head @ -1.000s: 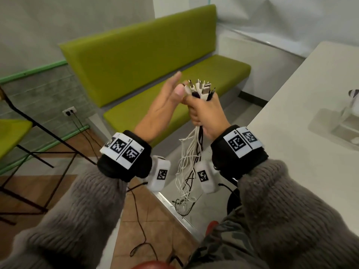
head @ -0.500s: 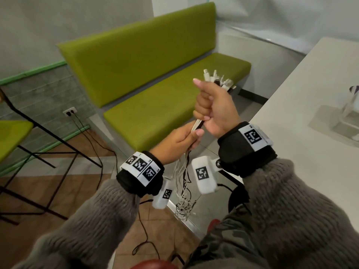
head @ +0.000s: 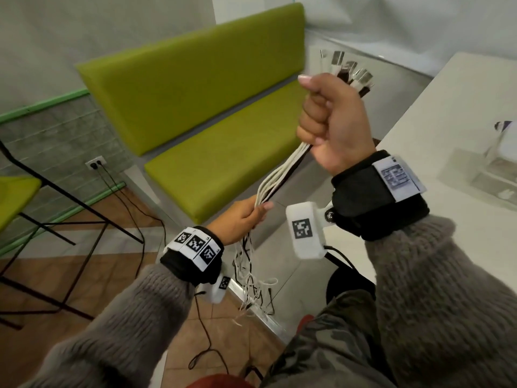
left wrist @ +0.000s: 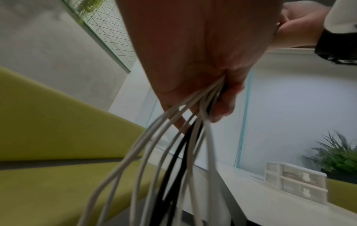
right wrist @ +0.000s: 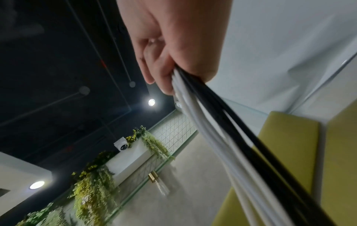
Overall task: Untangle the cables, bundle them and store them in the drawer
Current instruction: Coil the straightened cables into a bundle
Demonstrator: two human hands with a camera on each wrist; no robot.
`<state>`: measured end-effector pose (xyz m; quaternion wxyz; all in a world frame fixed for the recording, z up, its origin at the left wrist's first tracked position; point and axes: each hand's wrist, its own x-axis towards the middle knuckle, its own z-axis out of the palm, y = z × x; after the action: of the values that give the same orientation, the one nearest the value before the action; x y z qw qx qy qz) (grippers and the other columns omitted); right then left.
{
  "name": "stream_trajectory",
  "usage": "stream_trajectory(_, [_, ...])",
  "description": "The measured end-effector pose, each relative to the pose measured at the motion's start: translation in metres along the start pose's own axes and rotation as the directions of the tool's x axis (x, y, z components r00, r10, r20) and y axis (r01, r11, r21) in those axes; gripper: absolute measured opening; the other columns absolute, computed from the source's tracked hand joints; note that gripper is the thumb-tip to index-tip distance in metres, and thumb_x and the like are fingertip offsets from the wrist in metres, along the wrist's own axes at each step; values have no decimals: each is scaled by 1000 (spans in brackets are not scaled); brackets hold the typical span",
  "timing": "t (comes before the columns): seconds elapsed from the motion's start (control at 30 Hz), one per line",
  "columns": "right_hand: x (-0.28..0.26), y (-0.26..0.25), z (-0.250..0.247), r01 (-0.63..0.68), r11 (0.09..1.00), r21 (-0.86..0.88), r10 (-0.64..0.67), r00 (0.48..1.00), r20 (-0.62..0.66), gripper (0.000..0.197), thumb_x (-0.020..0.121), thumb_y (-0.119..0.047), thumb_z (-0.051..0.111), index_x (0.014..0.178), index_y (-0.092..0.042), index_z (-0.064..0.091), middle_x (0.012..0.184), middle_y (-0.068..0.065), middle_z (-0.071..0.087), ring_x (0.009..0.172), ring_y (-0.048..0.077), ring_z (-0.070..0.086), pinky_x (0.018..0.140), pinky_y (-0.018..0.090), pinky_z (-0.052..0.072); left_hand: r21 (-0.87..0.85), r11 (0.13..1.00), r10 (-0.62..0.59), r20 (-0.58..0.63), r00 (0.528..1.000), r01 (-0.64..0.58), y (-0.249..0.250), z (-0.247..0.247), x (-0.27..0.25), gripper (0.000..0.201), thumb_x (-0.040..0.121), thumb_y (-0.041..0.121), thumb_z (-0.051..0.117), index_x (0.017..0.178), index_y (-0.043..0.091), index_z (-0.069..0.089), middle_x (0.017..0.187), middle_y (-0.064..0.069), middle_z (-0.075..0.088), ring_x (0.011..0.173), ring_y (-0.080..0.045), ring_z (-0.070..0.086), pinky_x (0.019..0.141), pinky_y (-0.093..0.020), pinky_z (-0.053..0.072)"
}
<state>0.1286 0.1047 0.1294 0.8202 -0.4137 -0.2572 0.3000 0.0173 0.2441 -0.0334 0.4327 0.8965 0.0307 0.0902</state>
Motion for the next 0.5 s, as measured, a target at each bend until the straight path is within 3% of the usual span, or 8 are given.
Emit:
stream_trajectory(0.07, [-2,1,-3,1,999,-36,-2,1000,-28,53,94,-9,47,47,-24,28,36,-10,18,29,6,11,33,13,14,-2,1000,-20,-20,1000,20,0,1,1,22,99,39,34,81,31,44,74,1,50,66,-5,49,63,-10,43])
stream_trajectory(0.1, [-4,2,-5,6,996,-84,-9,999,-31,51,95,-10,49,50,-24,28,36,-10,19,29,6,12,33,13,14,-3,1000,-23,-24,999,23,-1,0,0,20,100,33,35,81,32,43,73,0,48,66,-9,50,64,-13,46])
stream_trajectory(0.17, [-7,4,-11,46,961,-274,-53,998,-18,46,94,-11,55,57,-22,30,37,-11,22,29,6,15,35,14,14,4,1000,-24,-19,1000,24,-3,-3,-2,18,97,37,36,82,32,44,68,3,44,60,-14,47,62,-26,49])
stream_trajectory(0.2, [-9,5,-14,73,914,-399,-81,997,-2,44,92,-13,60,58,-21,33,38,-12,25,29,6,18,35,16,16,17,1000,-19,-17,1000,19,-3,-5,-2,19,95,40,35,84,30,46,66,5,42,58,-12,45,60,-27,48])
stream_trajectory(0.27, [-16,8,-19,126,752,-647,-128,991,45,34,88,-18,68,62,-17,45,38,-13,35,34,2,28,39,16,25,84,996,25,-21,999,-23,-3,-12,1,37,93,45,33,92,14,53,64,8,41,55,-5,40,56,-20,39])
stream_trajectory(0.37, [-24,18,-24,157,542,-826,-83,988,134,23,84,-25,72,65,-25,58,43,-20,53,44,-4,48,52,11,38,180,979,103,-9,995,-100,2,-21,5,59,90,57,27,93,4,52,64,7,41,58,-4,41,57,-16,32])
stream_trajectory(0.43, [-26,26,-27,160,523,-837,-83,987,137,24,85,-31,71,63,-27,60,45,-16,55,47,0,52,57,17,43,234,965,121,-8,993,-116,-1,-26,7,69,87,64,22,95,3,53,65,5,43,58,0,43,56,-14,33])
stream_trajectory(0.5, [-26,29,-32,123,654,-746,-160,987,22,31,87,-31,69,61,-19,58,44,-12,45,42,4,41,49,20,37,293,952,96,2,995,-92,-6,-28,4,73,86,66,21,99,2,53,66,-1,46,57,-3,43,55,-16,33])
